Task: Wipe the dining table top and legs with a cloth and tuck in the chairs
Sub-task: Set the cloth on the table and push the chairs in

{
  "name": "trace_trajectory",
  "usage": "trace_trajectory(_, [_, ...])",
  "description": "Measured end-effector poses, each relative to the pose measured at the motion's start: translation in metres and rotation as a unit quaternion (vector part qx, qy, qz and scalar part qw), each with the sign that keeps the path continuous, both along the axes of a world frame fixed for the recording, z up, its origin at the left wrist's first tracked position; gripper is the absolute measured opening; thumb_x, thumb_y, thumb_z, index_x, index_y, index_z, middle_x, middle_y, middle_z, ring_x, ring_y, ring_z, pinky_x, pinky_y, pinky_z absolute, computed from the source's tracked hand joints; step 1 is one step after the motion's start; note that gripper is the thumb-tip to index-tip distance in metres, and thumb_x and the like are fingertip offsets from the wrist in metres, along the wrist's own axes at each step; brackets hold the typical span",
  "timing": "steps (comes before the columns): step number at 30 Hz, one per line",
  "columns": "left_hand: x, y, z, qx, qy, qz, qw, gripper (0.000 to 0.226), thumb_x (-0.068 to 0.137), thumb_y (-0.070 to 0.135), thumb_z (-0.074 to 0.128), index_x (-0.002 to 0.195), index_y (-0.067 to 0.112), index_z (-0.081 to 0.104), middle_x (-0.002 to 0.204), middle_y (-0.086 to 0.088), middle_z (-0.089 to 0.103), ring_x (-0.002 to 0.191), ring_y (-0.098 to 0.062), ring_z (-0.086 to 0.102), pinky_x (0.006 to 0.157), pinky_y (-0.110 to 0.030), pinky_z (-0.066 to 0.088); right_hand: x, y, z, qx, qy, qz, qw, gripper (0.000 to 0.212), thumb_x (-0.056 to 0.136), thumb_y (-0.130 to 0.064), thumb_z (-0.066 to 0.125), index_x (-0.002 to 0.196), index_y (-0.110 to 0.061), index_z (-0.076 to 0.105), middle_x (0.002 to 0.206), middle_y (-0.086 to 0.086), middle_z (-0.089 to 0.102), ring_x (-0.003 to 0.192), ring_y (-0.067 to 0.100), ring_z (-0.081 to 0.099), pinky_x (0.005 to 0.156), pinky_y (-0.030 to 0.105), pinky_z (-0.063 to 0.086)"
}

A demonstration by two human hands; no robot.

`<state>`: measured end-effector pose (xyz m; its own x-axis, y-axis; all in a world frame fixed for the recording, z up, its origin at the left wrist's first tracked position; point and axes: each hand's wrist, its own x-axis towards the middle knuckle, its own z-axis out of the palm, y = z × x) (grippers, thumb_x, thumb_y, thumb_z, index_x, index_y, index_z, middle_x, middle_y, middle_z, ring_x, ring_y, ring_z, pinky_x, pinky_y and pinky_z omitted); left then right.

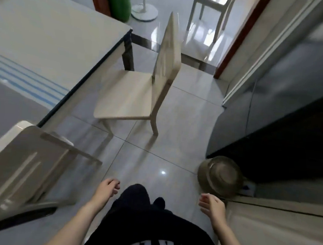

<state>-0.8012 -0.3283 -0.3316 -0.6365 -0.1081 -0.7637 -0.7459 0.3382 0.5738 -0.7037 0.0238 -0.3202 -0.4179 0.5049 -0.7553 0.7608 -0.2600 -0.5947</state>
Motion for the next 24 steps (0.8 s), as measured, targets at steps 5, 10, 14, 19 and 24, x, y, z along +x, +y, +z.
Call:
trace_trajectory(5, [-0.012, 0.019, 0.004, -0.023, -0.008, 0.034, 0.999, 0.019, 0.096, 0.005, 0.046, 0.080, 0.005, 0.058, 0.074, -0.014, 0.056, 0.056, -0.020, 0.046, 0.053, -0.025, 0.030, -0.051, 0.037, 0.003, 0.005, 0.038, 0.049, 0.998, 0.022, 0.096, -0.009, 0.049, 0.084, -0.005, 0.067, 0.079, 0.013, 0.064, 0.068, 0.025, 0.060, 0.061, 0.029, 0.044])
trace_trajectory(10, [-0.050, 0.024, -0.006, -0.048, -0.022, 0.057, 0.997, 0.018, 0.096, 0.005, 0.045, 0.085, 0.002, 0.059, 0.076, -0.015, 0.057, 0.054, -0.018, 0.043, 0.052, -0.023, 0.025, -0.121, 0.071, -0.011, -0.006, 0.058, 0.041, 0.997, 0.020, 0.093, -0.008, 0.051, 0.083, -0.005, 0.068, 0.080, 0.015, 0.065, 0.068, 0.026, 0.061, 0.060, 0.028, 0.046])
trace_trajectory(14, [-0.110, 0.048, -0.017, -0.054, -0.025, 0.053, 0.997, 0.018, 0.094, 0.007, 0.048, 0.086, 0.003, 0.062, 0.073, -0.012, 0.061, 0.057, -0.022, 0.048, 0.054, -0.026, 0.030, -0.164, 0.097, -0.015, -0.007, 0.060, 0.041, 0.997, 0.020, 0.094, -0.006, 0.051, 0.083, -0.004, 0.068, 0.083, 0.018, 0.065, 0.070, 0.027, 0.061, 0.057, 0.027, 0.048])
trace_trajectory(19, [-0.205, 0.108, -0.016, -0.010, -0.009, -0.014, 1.000, 0.020, 0.096, 0.012, 0.047, 0.082, 0.008, 0.061, 0.081, -0.015, 0.063, 0.064, -0.024, 0.053, 0.058, -0.029, 0.035, -0.200, 0.146, -0.019, 0.030, 0.011, 0.022, 0.999, 0.024, 0.094, -0.005, 0.052, 0.080, -0.003, 0.071, 0.089, 0.024, 0.070, 0.078, 0.032, 0.064, 0.077, 0.044, 0.051])
trace_trajectory(24, [-0.285, 0.168, 0.000, 0.017, 0.028, -0.075, 0.997, 0.020, 0.095, 0.015, 0.049, 0.089, 0.004, 0.064, 0.082, -0.010, 0.067, 0.069, -0.021, 0.058, 0.063, -0.029, 0.041, -0.255, 0.185, -0.012, 0.041, -0.013, 0.022, 0.999, 0.024, 0.095, -0.008, 0.051, 0.080, -0.008, 0.071, 0.088, 0.020, 0.071, 0.084, 0.036, 0.066, 0.083, 0.047, 0.051])
